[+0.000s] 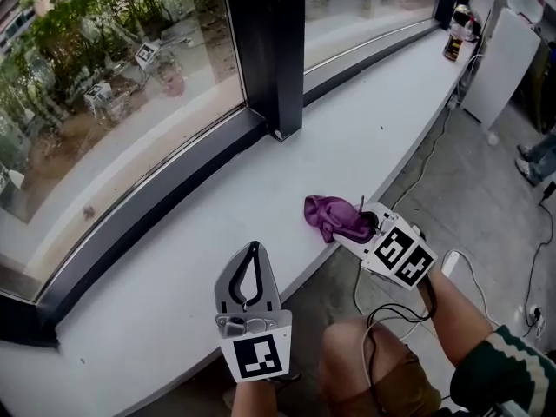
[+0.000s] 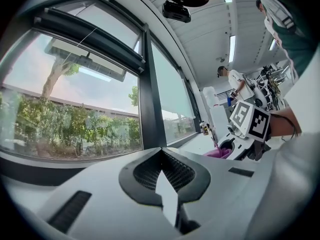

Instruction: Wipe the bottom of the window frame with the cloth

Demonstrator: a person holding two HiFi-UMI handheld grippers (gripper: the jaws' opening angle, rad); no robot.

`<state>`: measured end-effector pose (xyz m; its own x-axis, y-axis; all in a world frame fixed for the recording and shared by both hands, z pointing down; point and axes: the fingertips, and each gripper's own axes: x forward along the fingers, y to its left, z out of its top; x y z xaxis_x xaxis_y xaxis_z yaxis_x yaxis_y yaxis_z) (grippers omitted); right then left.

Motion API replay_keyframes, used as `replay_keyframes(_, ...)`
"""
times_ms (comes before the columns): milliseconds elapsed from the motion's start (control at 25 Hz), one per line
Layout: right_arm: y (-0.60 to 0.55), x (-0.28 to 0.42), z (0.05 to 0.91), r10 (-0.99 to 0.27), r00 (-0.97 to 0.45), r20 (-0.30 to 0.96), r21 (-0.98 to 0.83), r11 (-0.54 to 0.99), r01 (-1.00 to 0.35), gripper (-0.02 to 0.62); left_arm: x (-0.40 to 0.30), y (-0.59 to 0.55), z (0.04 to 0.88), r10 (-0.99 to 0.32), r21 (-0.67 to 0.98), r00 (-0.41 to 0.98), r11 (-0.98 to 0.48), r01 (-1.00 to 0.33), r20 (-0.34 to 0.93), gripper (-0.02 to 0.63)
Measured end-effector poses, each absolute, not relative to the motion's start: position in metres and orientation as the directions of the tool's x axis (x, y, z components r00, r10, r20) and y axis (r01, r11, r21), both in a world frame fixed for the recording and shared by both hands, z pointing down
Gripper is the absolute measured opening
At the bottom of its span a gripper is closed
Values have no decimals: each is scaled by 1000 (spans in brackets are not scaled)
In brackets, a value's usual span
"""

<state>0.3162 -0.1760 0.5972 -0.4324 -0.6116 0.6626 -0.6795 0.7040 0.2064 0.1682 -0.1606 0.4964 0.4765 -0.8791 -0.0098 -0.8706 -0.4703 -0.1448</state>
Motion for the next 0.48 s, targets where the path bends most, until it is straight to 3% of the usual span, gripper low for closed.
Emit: replay_keyframes(480,-160,304,596,-628,-456,631,155,677,-719,144,135,-147,488,-888,-204,460,-450,-869,-3,3)
